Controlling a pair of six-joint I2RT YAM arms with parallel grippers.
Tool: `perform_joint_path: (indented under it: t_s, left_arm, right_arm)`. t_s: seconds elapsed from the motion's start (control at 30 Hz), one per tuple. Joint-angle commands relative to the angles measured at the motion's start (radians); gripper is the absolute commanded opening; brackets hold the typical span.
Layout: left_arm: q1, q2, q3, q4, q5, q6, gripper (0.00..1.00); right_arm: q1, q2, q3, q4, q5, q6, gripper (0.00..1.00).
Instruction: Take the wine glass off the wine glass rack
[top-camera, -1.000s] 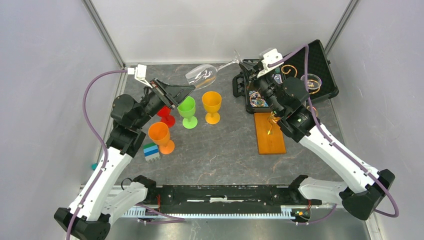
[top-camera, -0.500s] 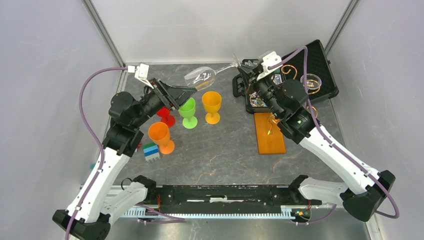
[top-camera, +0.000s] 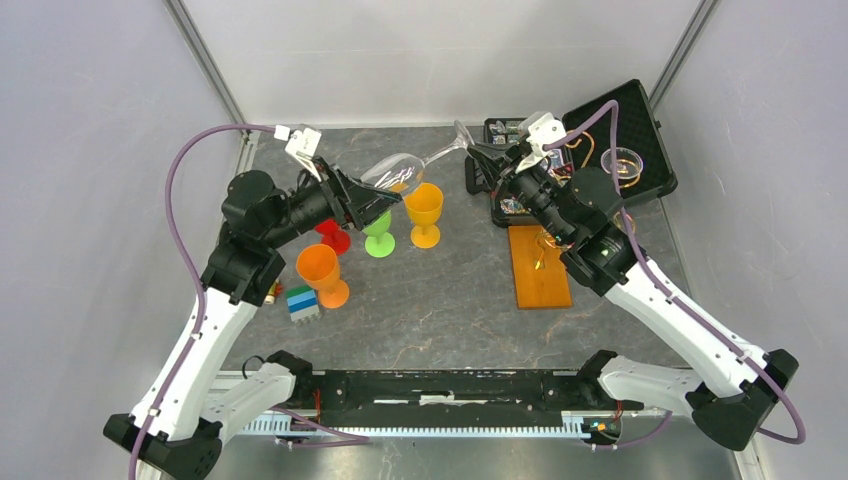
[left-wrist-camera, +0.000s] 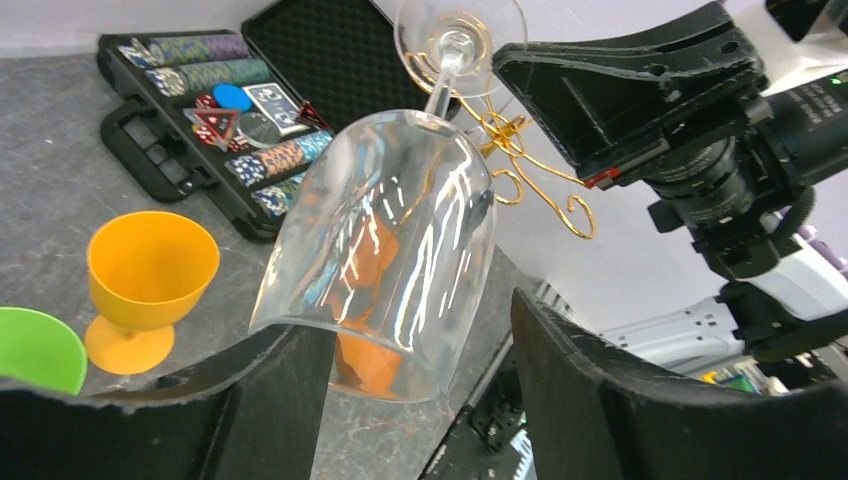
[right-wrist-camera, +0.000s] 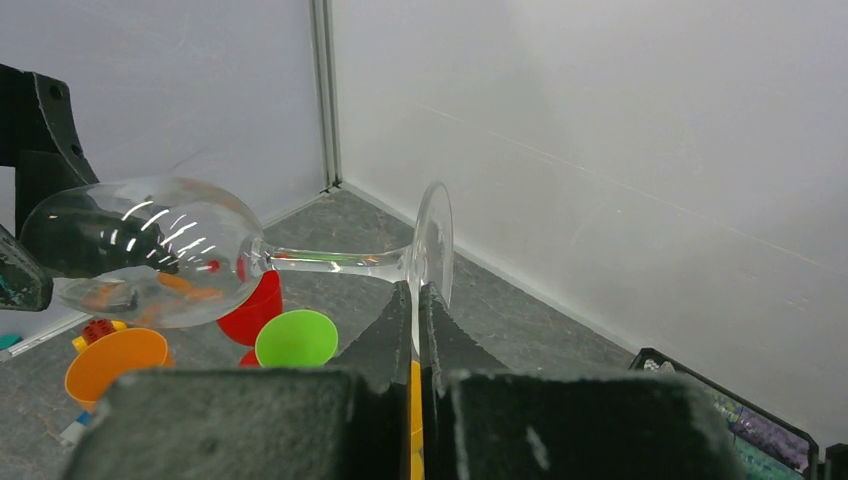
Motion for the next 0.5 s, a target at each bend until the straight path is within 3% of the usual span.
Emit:
perform_joint_path:
  t_s: [0.0,0.23,0.47]
  left_arm:
    - [-0.002,0.0,0.034,0.038,0.067,-0.024,0.64]
    - [-0.002,-0.034,-0.001,0.124,0.054,-0.136,0.4]
    - [-0.002,-0.042,-0.01,0.133,0.013,-0.141,0.19]
  right_arm:
    - [0.004,-0.021,-0.004,0.069,-0.017,0.057,0.0]
    - [0.004,-0.002,-0.028,0.118,0.041,0.089,0.0]
    - [0.004,0.013,-0.029,0.13,0.051,0.106,0.0]
